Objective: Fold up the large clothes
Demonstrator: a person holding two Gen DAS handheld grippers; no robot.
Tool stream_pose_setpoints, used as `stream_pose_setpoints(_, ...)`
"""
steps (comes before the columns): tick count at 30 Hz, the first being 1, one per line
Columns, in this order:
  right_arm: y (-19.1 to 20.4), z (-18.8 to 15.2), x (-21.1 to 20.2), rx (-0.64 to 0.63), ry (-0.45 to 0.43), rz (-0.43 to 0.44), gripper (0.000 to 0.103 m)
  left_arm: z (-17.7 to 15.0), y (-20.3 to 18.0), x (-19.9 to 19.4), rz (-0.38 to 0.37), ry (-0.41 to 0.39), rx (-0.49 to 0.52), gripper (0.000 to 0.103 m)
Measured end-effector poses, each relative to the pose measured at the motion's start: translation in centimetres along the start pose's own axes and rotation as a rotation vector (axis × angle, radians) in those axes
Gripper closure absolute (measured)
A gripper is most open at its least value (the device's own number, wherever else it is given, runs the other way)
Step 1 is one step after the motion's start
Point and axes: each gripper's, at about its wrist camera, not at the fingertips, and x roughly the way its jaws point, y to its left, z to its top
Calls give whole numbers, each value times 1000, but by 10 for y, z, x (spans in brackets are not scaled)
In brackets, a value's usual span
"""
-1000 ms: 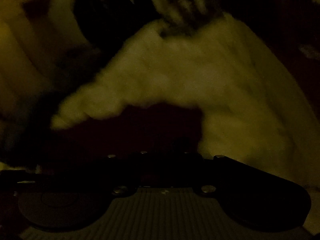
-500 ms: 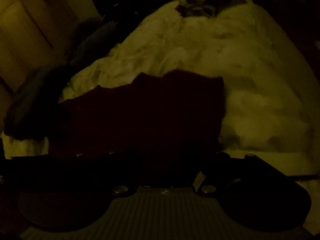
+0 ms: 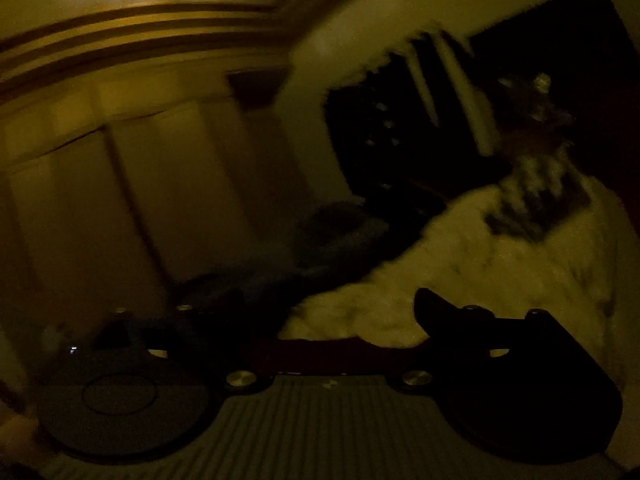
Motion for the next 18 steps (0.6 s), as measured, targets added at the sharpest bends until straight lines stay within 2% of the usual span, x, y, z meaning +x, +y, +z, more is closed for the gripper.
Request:
stream_pose_setpoints(3, 16, 32, -41, -134, 88, -39, 5, -14, 4, 4, 0, 32, 1, 0)
stream_pose_setpoints(5, 23, 40, -61, -139, 156, -38, 4, -23, 9, 8, -5, 52, -20, 0)
stream_pose_setpoints(7, 28, 37, -75, -88, 213, -3, 3, -30, 15, 11, -22, 71, -53, 0)
stream_pose_setpoints(11, 38, 4, -63, 29, 345, 56, 3, -41, 17, 5, -32, 75, -77, 0)
stream_pose_setpoints(13, 44, -27, -43, 111, 429, 87, 3, -44, 19, -1, -51, 69, -83, 0)
stream_pose_setpoints(18, 38, -99, 8, 331, 593, 99, 14, -54, 36, -14, -166, 79, -137, 0)
